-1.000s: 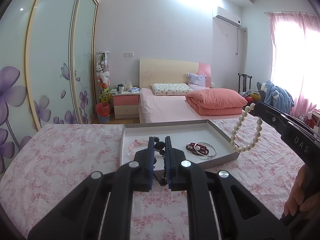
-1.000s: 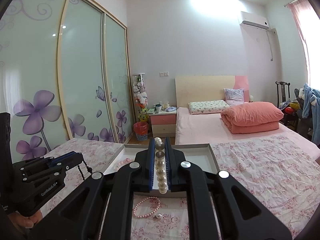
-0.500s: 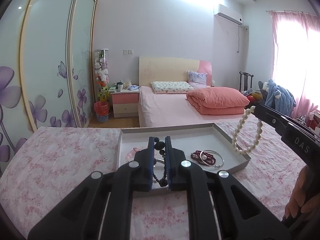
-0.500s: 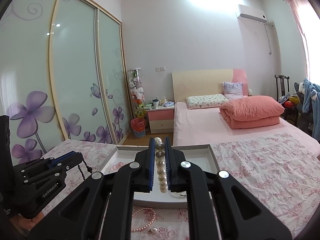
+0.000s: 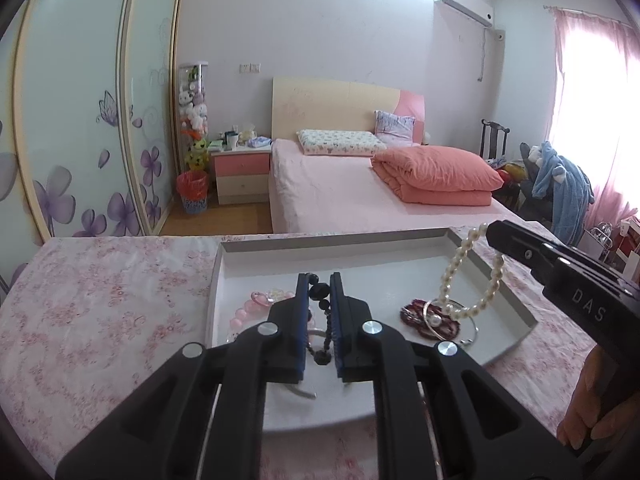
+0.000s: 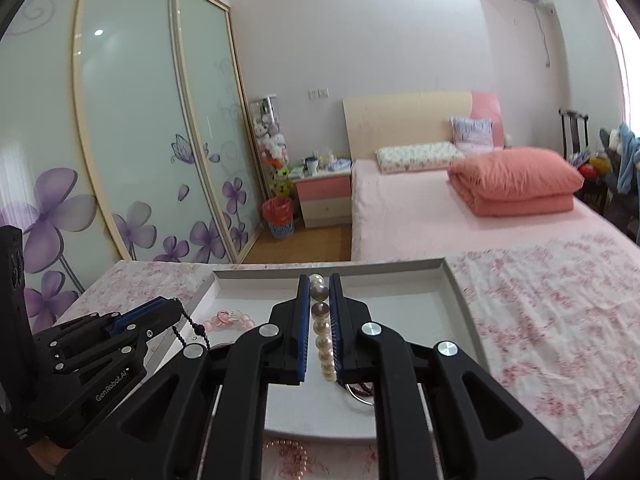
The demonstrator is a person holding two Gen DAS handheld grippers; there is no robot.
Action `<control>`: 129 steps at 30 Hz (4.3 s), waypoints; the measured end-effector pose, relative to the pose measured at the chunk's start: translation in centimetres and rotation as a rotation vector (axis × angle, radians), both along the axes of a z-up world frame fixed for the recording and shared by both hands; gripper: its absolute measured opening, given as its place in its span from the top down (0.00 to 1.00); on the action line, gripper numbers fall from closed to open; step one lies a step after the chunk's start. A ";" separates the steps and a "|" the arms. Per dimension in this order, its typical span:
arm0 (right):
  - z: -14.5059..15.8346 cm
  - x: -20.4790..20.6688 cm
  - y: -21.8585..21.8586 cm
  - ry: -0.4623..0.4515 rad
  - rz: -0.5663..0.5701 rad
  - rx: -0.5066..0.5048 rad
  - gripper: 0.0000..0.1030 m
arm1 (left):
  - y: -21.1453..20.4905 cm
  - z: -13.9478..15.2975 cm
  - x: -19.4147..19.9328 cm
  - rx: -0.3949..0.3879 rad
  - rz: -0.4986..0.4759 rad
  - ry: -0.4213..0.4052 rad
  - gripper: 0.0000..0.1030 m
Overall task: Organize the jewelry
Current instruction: 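Open left tool over the tray while right tool releases the pearl bracelet there, then grasp the second pearl earring with right tool while left tool approaches pink pearl bracelet, then close left tool on the pink pearl bracelet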
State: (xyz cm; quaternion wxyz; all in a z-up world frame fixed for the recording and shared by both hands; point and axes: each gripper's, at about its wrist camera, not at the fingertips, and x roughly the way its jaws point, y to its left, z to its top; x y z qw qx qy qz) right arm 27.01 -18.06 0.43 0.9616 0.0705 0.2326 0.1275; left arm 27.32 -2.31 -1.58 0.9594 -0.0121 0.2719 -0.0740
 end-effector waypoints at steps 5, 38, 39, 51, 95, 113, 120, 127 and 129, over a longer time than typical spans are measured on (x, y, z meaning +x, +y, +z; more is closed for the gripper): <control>-1.5 1.8 -0.1 0.067 0.006 0.014 0.90 | -0.2 -1.0 2.0 -0.003 0.006 0.020 0.89; -6.0 -6.8 0.1 0.303 0.218 -0.167 0.69 | 5.0 -1.7 -5.5 -0.041 0.074 0.102 0.65; -6.3 -7.1 0.3 0.316 0.227 -0.173 0.71 | 5.3 -1.8 -5.9 -0.043 0.080 0.105 0.65; -8.6 -7.0 2.2 0.372 0.214 -0.265 0.84 | 5.5 -1.7 -7.2 -0.050 0.080 0.122 0.62; -8.8 -5.9 -2.0 0.386 0.069 -0.217 0.84 | -0.6 -7.8 -6.8 0.165 -0.126 0.330 0.70; -8.6 -6.3 -2.0 0.374 0.055 -0.183 0.84 | -0.7 -7.9 -7.5 0.172 -0.108 0.323 0.94; -6.5 -7.5 -2.0 0.283 0.054 -0.138 0.84 | 1.2 -6.0 -8.8 0.068 -0.075 0.256 0.94; -4.8 -8.8 -1.5 0.191 0.069 -0.099 0.84 | 2.3 -3.4 -10.4 -0.023 -0.051 0.160 0.94; -4.4 -9.0 -1.3 0.167 0.070 -0.097 0.84 | 2.5 -2.9 -10.8 -0.038 -0.047 0.141 0.94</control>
